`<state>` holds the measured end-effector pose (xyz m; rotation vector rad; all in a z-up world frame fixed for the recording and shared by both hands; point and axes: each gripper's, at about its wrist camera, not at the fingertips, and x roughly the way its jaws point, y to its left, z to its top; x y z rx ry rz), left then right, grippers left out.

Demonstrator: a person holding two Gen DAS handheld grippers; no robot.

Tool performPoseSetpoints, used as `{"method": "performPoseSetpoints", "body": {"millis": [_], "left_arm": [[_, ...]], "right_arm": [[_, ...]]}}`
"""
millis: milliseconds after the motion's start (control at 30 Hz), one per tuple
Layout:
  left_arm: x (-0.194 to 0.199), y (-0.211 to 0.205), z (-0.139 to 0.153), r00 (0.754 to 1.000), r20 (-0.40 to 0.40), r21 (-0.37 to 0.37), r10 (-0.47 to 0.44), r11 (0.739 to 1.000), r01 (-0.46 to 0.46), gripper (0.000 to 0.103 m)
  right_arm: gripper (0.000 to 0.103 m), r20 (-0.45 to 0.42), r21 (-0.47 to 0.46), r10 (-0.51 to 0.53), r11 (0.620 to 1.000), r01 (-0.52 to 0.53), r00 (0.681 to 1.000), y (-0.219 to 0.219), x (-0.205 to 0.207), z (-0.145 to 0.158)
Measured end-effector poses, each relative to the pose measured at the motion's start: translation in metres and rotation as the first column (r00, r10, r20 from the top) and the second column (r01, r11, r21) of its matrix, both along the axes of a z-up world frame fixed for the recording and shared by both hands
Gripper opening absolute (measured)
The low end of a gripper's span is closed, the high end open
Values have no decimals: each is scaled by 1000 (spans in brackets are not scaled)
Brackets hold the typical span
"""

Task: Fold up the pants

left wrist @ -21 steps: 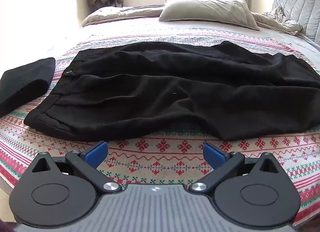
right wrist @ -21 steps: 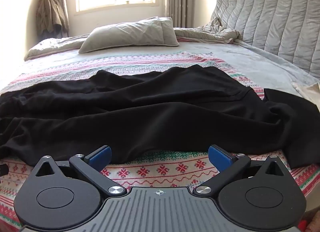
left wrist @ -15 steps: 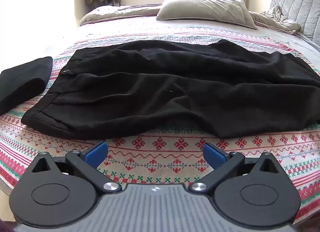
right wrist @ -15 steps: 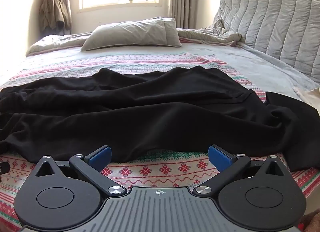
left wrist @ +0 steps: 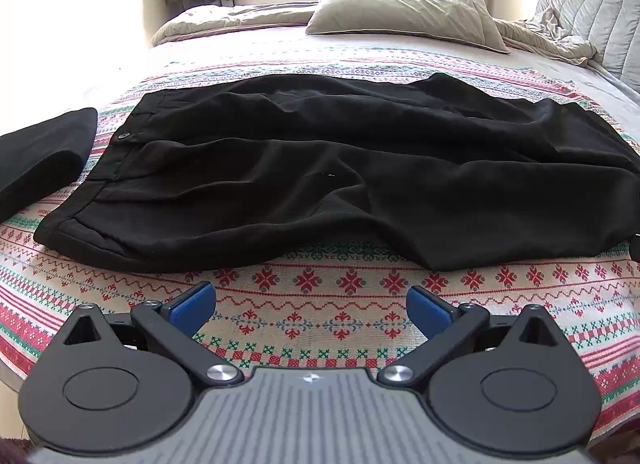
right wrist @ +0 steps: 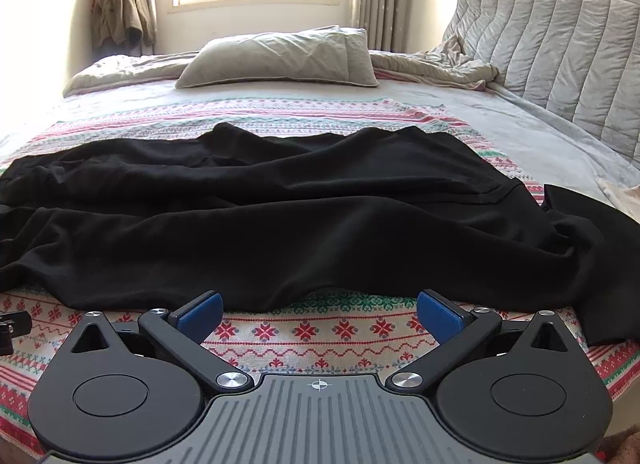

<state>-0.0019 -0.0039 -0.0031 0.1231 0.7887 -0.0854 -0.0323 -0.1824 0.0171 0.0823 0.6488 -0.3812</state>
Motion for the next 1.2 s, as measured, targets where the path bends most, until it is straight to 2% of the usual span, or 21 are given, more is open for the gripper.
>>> {"method": "performPoseSetpoints", "body": {"millis": [1200], "left_arm": [[2,1,-5,1000,-9,-5,-15,1000,15,103]], "right_arm": [[103,-19,11,-1,1000,1,1000,2,3,-4]]}}
